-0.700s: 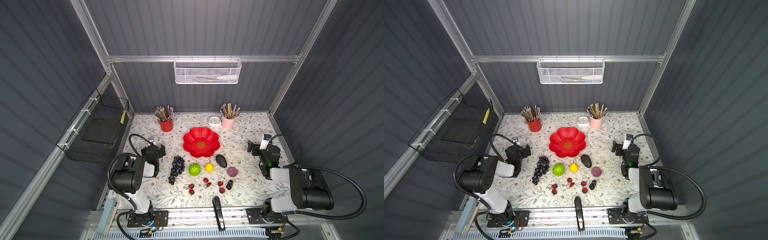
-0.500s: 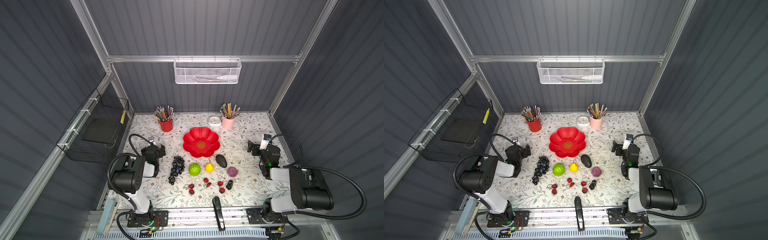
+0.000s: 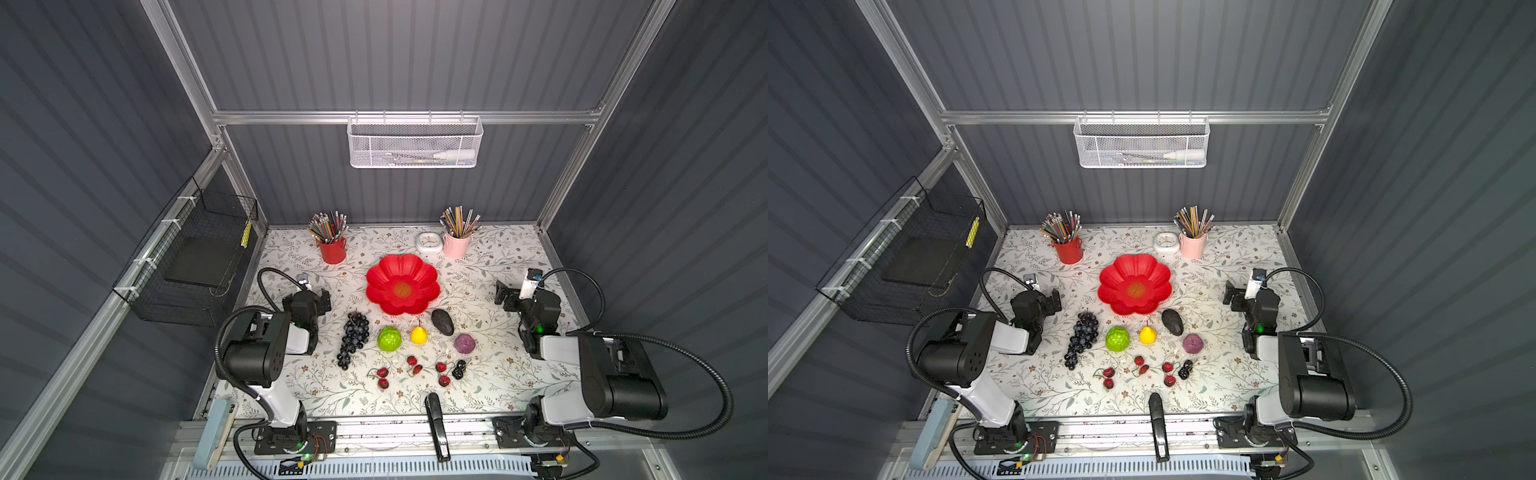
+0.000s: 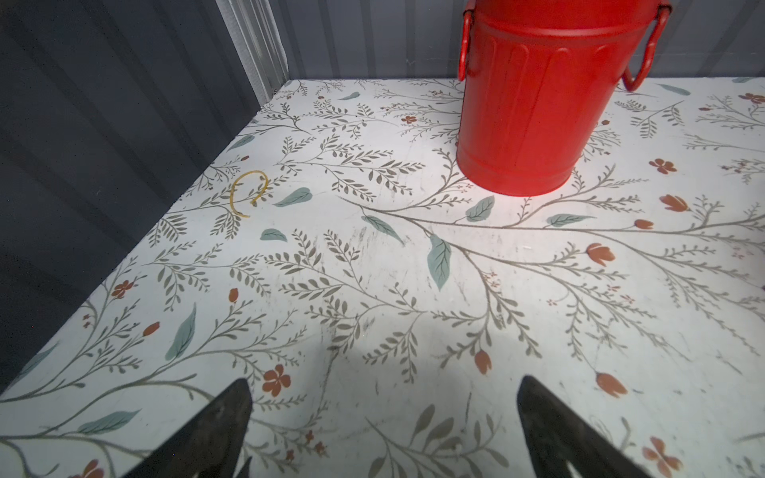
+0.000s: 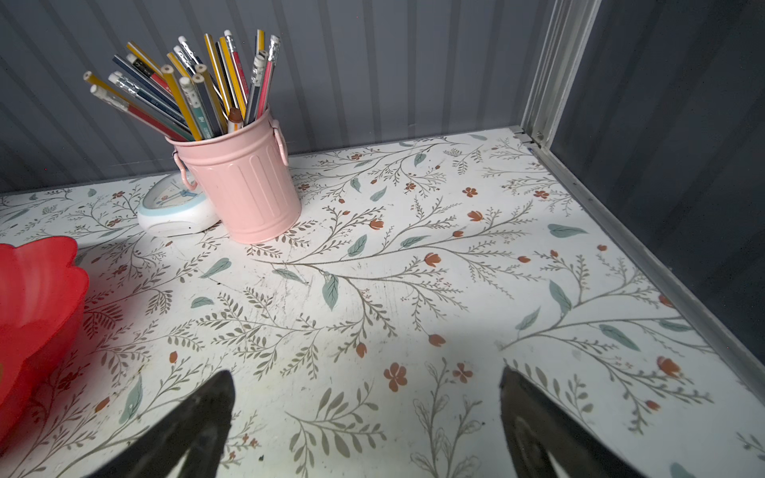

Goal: Place and organize the fake fruits in the fruit bowl
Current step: 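Move the right gripper toward the black avocado while the left arm rises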

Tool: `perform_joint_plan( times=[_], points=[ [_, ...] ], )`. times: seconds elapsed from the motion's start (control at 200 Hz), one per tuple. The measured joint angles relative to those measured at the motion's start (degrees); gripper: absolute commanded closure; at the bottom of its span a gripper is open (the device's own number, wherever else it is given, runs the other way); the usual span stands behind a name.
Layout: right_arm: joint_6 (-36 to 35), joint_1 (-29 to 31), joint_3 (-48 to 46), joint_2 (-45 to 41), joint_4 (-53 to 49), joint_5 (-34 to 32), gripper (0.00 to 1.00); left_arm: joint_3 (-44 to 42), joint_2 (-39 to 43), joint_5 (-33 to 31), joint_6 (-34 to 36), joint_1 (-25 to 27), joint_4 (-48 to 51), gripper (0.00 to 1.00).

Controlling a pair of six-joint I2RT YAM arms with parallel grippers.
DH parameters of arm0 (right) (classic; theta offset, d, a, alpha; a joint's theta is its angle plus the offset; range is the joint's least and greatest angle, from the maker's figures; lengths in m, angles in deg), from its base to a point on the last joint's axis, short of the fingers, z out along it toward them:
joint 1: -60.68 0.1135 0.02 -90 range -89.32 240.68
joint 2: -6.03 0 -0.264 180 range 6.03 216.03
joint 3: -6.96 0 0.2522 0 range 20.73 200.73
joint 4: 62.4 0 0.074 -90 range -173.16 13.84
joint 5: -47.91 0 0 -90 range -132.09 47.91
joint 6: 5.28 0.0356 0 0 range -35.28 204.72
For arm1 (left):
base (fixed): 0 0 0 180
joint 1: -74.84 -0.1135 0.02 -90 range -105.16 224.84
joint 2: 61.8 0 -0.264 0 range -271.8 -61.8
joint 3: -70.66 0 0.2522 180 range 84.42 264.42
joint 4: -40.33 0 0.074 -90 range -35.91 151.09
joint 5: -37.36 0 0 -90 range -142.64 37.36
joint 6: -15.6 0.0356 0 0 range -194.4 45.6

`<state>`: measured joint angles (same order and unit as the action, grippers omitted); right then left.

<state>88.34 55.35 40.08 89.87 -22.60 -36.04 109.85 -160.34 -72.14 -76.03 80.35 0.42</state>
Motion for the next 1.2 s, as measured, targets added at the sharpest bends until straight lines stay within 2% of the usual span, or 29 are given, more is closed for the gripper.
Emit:
perform_joint_plan(
  times=[0.225, 0.365, 0.465, 0.57, 0.76, 0.835, 0.935, 1.051, 1.196],
  points=[
    [0.04, 0.02, 0.0, 0.0, 0.0, -0.39, 0.01, 0.0, 0.0, -0.04, 0.0, 0.0, 0.0, 0.0],
    [1.75, 0.04, -0.42, -4.07, -3.34, -5.11, 0.01, 1.18, 0.9, -1.53, -0.07, 0.0, 3.48, 0.0],
    [2.73, 0.0, 1.09, -12.0, -10.49, -6.99, 0.03, 5.73, 3.45, -2.71, -0.09, 0.0, 11.56, 0.0],
    [5.77, 0.0, 8.07, -19.71, -23.41, -6.86, 0.07, 12.5, 6.97, -4.87, -1.27, 0.02, 21.68, 0.0],
    [10.05, 1.11, 22.32, -24.76, -42.97, -2.36, 0.13, 25.42, 14.45, -7.67, -9.29, 0.2, 46.07, 0.0],
    [10.84, 4.13, 25.53, -25.18, -50.56, -0.76, 0.13, 27.78, 17.38, -8.07, -12.37, 0.98, 53.96, 0.0],
    [10.54, 11.87, 28.52, -25.11, -60.39, -0.31, 0.14, 29.92, 20.28, -6.86, -15.19, 3.41, 64.85, 0.0],
    [10.29, 20.41, 30.29, -24.81, -69.37, 0.57, 0.16, 34.18, 20.33, -3.02, -17.14, 6.6, 76.46, 0.01],
    [9.97, 29.62, 32.57, -21.73, -78.18, -0.02, 0.17, 37.18, 20.63, 3.28, -18.67, 9.99, 86.03, 0.02]
  ],
)
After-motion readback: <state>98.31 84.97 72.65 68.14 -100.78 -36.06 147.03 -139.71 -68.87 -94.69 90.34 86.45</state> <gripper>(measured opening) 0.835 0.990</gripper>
